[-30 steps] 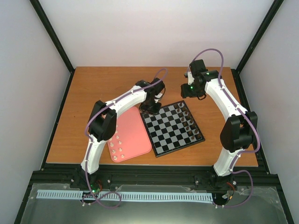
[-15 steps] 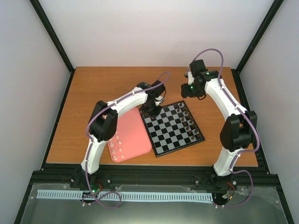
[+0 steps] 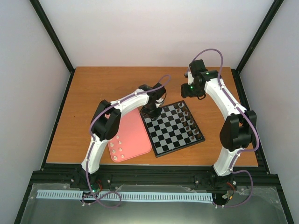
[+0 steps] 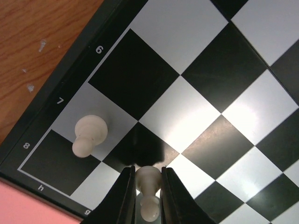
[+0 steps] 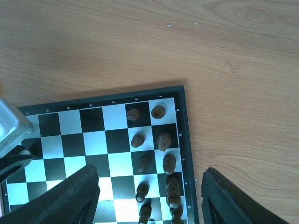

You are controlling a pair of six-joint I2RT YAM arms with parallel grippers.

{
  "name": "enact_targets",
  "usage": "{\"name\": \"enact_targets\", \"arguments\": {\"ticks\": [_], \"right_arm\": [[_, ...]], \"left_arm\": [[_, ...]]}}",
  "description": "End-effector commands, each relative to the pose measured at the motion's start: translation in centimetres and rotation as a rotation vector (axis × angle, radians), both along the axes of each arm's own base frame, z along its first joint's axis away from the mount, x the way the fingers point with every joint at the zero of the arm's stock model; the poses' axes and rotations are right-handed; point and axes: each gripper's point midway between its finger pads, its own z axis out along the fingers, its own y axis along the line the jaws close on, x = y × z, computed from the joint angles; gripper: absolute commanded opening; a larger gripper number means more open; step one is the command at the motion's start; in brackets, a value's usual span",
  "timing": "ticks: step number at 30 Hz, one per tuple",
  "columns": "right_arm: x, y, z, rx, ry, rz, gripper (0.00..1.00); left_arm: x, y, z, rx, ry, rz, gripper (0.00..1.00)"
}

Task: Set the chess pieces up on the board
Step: Place the chess piece on the chessboard.

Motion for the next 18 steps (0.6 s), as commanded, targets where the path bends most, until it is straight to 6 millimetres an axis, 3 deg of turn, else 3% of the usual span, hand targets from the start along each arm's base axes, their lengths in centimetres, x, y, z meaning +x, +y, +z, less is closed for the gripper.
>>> {"name": "enact_targets", "arguments": {"ticks": [1, 18], "right_arm": [[0.73, -0.33, 0.6, -0.002, -0.023, -0.002, 0.6], [0.42, -0.4, 0.56, 0.003, -0.02, 0.005, 0.6]], "left_arm": [[0.37, -0.34, -0.72, 0.014, -0.022, 0.012, 0.01], [1.23, -0.29, -1.63, 0.033, -0.046, 0.05, 0.01]]}}
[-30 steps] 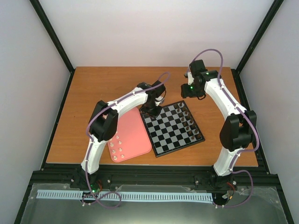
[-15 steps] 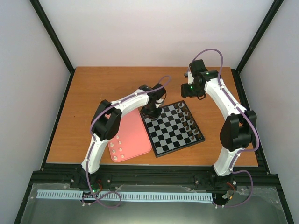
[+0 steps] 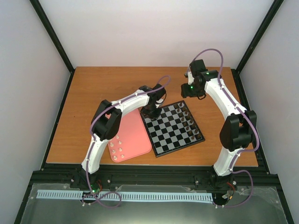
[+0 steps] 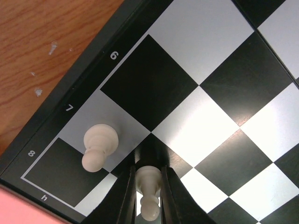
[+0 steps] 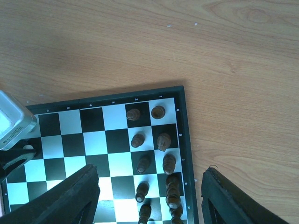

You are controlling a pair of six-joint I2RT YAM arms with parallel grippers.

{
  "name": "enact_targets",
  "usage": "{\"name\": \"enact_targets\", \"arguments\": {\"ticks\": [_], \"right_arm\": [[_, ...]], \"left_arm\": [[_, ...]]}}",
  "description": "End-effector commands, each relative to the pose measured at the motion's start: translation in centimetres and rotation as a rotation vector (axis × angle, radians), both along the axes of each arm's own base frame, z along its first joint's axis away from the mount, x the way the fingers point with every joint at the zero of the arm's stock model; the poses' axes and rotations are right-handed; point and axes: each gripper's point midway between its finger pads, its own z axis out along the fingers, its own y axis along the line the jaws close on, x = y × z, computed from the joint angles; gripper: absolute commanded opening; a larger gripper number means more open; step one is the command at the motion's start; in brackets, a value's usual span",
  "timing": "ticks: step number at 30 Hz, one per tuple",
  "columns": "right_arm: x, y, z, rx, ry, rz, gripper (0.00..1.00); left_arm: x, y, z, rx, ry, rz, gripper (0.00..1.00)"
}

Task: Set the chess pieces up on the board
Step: Place the chess piece on the chessboard.

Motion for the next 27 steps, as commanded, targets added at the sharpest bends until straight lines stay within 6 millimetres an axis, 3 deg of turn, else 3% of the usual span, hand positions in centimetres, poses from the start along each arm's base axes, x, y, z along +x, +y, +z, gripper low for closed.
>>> {"name": "enact_targets", "arguments": {"ticks": [1, 20, 27], "right_arm": [[0.3, -0.4, 0.5, 0.001, -0.018, 0.002, 0.6], [0.4, -0.5, 0.3, -0.001, -0.012, 0.002, 0.6], [0.4, -0.3, 0.2, 0.007, -0.01, 0.01, 0.61]], "left_arm": [[0.6, -0.8, -0.6, 0.001, -0.019, 0.011, 0.01], [0.7, -1.0, -1.6, 0.011, -0.002, 0.004, 0.04], [0.0, -0.5, -1.6, 0.016, 0.008, -0.008, 0.1]]}}
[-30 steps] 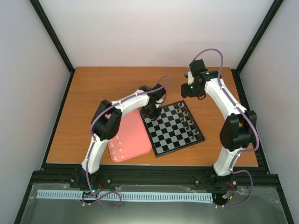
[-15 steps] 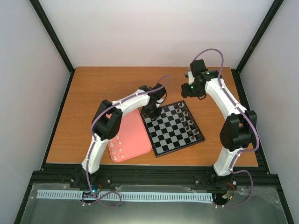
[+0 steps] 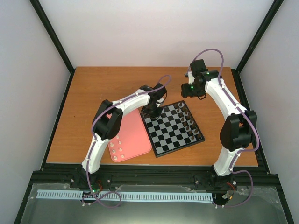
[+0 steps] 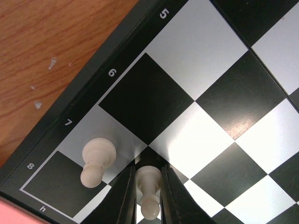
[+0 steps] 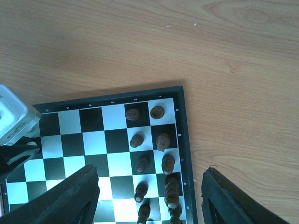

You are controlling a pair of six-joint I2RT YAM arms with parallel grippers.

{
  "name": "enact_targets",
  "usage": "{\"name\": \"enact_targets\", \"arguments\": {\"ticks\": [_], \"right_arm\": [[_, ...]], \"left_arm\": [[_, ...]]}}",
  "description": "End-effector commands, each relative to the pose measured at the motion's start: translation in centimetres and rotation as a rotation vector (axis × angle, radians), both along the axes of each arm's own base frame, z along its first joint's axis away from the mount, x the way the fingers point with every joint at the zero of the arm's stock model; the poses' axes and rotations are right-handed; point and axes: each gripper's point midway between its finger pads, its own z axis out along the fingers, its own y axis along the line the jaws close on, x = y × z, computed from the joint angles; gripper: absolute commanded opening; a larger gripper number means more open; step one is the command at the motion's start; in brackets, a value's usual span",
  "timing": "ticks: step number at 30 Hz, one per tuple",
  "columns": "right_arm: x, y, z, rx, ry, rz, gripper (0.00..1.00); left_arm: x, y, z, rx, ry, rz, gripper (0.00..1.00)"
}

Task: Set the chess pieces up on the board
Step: Place the chess piece on the chessboard, then pick up the chess piece from the storage box.

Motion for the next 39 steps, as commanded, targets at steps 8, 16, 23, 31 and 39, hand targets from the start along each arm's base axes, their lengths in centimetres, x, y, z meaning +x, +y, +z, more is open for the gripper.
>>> {"name": "enact_targets", "arguments": {"ticks": [8, 16, 23, 31, 39], "right_arm": [[0.4, 0.2, 0.2, 0.02, -0.006, 0.016, 0.6], [0.4, 0.2, 0.4, 0.023, -0.009, 0.016, 0.6], [0.4, 0.2, 0.8, 0.026, -0.018, 0.016, 0.61], [0.6, 0.4, 1.2, 0.036, -0.026, 0.017, 0.61], [0.6, 0.6, 1.6, 0.046, -0.024, 0.023, 0.61]], "left_arm": [[-1.1, 0.3, -1.0, 0.016, 0.016, -0.014, 0.19], [-1.2, 0.4, 0.6, 0.002, -0.003, -0.017, 0.26], [-1.7, 0.7, 5.2, -0.043, -0.044, -0.025, 0.37], [-2.5, 2.0, 11.4, -0.096, -0.133, -0.002, 0.76], [-2.4, 12.2, 9.3, -0.007, -0.103, 0.334, 0.74]]}}
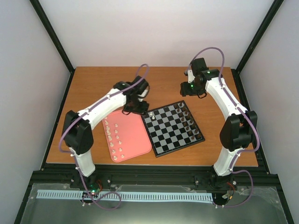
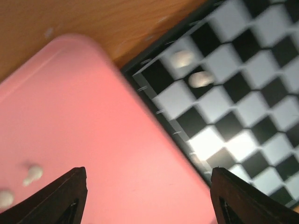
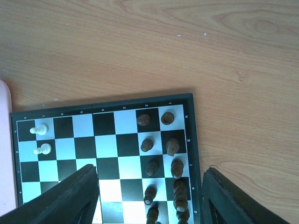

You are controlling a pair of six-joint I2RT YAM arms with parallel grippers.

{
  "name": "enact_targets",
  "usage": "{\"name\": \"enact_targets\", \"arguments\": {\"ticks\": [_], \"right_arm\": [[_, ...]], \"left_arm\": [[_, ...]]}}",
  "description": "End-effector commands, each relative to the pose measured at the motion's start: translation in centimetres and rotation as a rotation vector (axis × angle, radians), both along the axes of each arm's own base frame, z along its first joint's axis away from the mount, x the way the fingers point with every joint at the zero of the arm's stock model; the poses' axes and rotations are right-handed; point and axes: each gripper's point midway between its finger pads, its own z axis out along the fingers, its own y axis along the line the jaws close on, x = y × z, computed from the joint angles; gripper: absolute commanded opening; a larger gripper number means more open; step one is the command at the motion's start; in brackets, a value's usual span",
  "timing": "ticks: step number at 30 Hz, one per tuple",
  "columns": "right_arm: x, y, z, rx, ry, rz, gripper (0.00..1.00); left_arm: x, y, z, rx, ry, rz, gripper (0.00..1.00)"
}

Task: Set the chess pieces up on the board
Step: Pick up the chess piece from the storage box.

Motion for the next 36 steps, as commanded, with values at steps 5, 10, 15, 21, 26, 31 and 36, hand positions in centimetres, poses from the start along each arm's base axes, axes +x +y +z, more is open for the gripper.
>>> {"name": "enact_targets", "arguments": {"ticks": [5, 10, 15, 21, 26, 31, 36], "right_arm": [[0.0, -0.2, 0.4, 0.003, -0.002, 0.013, 0.61], [-0.2, -0.1, 0.6, 0.008, -0.001, 0.015, 0.61], [-0.4, -0.2, 0.7, 0.006, -0.006, 0.016, 0.61], [-0.9, -0.6, 0.6, -0.006, -0.006, 0.012, 0.61], [-1.3, -0.9, 0.4, -0.017, -0.001, 0.008, 0.61], [-1.2, -0.9, 0.4, -0.018, -0.004, 0.006, 0.61], [-1.0, -0.9, 0.5, -0.018, -0.003, 0.003, 0.61]], "left_arm": [[-0.6, 12.5, -4.5, 0.085, 0.097, 0.425, 0.68], [-1.1, 14.3, -6.8, 0.072, 0.154, 0.493, 0.64], [-1.4, 13.6, -8.7, 0.042, 0.19, 0.491, 0.58], [-1.6, 14.1, -10.3, 0.07, 0.209, 0.506, 0.49], [-2.1, 14.6, -11.4, 0.087, 0.23, 0.518, 0.47], [-1.9, 14.9, -12.2, 0.099, 0.24, 0.516, 0.4], [-1.7, 15.2, -12.8, 0.105, 0.25, 0.519, 0.36]]}}
